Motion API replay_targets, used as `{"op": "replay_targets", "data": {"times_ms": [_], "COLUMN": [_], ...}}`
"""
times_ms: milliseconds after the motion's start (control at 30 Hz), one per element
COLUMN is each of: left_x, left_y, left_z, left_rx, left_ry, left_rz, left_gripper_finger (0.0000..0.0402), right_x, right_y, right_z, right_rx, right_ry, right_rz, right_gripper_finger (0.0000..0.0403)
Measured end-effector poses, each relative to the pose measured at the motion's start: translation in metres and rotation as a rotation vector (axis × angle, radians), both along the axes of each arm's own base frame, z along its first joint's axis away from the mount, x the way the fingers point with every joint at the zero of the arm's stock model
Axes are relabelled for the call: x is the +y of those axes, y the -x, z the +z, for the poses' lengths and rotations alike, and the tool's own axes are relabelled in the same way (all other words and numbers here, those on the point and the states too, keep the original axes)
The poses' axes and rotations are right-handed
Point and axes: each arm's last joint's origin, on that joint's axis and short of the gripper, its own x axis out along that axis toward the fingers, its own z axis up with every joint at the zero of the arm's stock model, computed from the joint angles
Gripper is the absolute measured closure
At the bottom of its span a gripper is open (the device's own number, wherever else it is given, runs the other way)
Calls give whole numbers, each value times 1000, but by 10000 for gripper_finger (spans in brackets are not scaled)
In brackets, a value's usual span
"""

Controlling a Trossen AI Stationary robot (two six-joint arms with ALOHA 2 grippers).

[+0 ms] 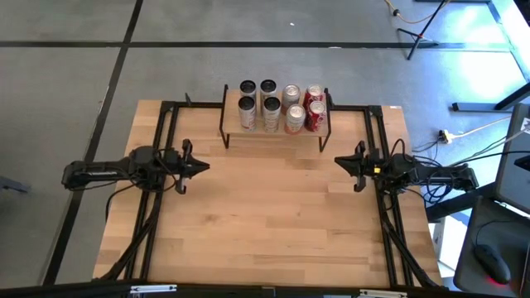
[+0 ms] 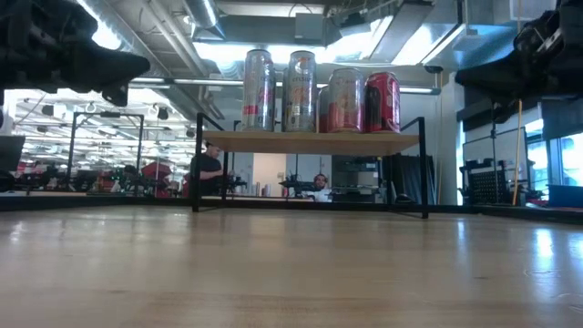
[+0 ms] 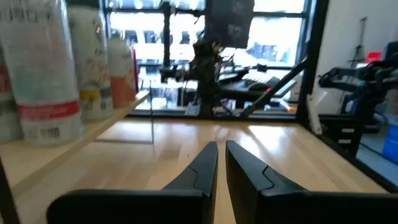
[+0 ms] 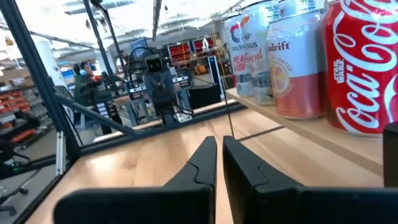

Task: Place canned beverage on shelf
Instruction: Return to Home Position

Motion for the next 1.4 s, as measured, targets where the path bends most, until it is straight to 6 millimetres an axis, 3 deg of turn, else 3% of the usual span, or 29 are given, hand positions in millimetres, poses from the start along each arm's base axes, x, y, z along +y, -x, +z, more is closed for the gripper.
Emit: {"op": "replay_targets", "data": {"times_ms": [200, 500, 1400], "left_x": [-1, -2, -2], "left_y": [3, 1, 1], "left_z": [3, -6, -6], "left_rx": [-37, 59, 57], "left_ry": [-5, 55, 53], "left_rz": [-13, -62, -62], "left_gripper_finger": [378, 378, 378], "right_x": [1, 2, 2], "right_y": [-2, -2, -2], "right_z": [-8, -10, -10], "right_rx": [18, 36, 34], "right_ry": [-15, 6, 4], "right_rz": [39, 53, 50], "right_gripper_finger": [386, 386, 386]}}
